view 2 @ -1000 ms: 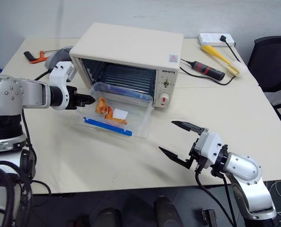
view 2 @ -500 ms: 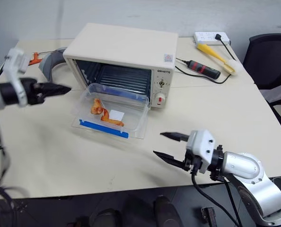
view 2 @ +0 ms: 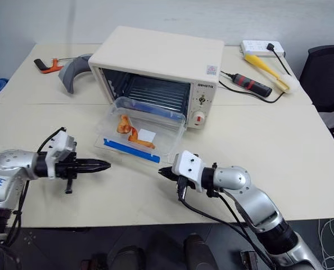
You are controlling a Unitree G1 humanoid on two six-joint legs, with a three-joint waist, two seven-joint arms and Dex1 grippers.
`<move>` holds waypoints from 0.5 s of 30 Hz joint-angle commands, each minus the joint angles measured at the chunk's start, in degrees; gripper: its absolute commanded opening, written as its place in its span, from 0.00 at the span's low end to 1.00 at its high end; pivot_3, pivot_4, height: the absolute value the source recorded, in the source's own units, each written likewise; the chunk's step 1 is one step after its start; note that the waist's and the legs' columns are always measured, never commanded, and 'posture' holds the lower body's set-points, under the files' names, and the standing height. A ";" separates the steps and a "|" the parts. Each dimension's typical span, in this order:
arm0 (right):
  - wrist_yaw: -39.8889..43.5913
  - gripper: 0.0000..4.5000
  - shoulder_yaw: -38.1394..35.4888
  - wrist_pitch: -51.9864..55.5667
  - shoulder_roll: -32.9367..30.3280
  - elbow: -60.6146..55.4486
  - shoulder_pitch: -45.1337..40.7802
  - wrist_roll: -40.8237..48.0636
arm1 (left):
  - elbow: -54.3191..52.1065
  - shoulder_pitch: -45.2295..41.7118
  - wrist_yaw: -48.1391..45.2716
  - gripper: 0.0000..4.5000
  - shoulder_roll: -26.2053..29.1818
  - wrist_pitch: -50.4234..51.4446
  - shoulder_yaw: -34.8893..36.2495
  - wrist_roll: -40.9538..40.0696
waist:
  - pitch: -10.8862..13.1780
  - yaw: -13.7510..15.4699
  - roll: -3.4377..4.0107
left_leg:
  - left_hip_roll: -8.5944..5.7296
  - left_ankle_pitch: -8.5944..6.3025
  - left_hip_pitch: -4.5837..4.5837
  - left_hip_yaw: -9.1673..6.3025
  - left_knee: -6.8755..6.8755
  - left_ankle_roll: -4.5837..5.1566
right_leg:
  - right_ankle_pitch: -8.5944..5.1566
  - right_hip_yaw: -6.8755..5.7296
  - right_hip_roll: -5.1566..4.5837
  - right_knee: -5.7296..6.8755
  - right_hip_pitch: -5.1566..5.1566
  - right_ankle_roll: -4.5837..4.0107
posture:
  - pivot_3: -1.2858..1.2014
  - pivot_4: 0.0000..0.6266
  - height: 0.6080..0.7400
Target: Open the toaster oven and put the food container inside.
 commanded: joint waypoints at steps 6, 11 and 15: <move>-3.78 0.02 -4.76 -2.92 2.82 8.11 -7.63 -3.65 | 2.90 -8.50 11.11 0.02 -8.19 -1.77 -0.20 3.32 | 0.00 -0.89 0.00 | -0.01 0.00 0.00 -0.03 0.04 0.00 | 0.00 0.00 0.00 0.06 0.00 0.00 | 0.52 0.24 1.00; -5.98 0.02 -6.79 -9.36 4.45 18.25 -13.59 -7.22 | 7.45 -11.93 15.89 0.02 -12.80 -4.58 -0.40 5.57 | 0.00 -2.31 0.00 | 0.02 0.00 0.00 -0.06 0.06 0.01 | 0.00 -0.04 0.03 0.11 0.00 0.00 | 0.52 0.24 1.00; -8.33 0.02 -8.62 -14.83 5.88 27.26 -18.46 -9.31 | 12.42 -15.51 20.01 0.02 -16.43 -8.27 0.04 7.21 | 0.00 -3.38 -0.01 | 0.02 0.00 -0.02 -0.06 0.01 0.02 | 0.00 -0.11 0.02 0.10 -0.01 0.00 | 0.52 0.24 1.00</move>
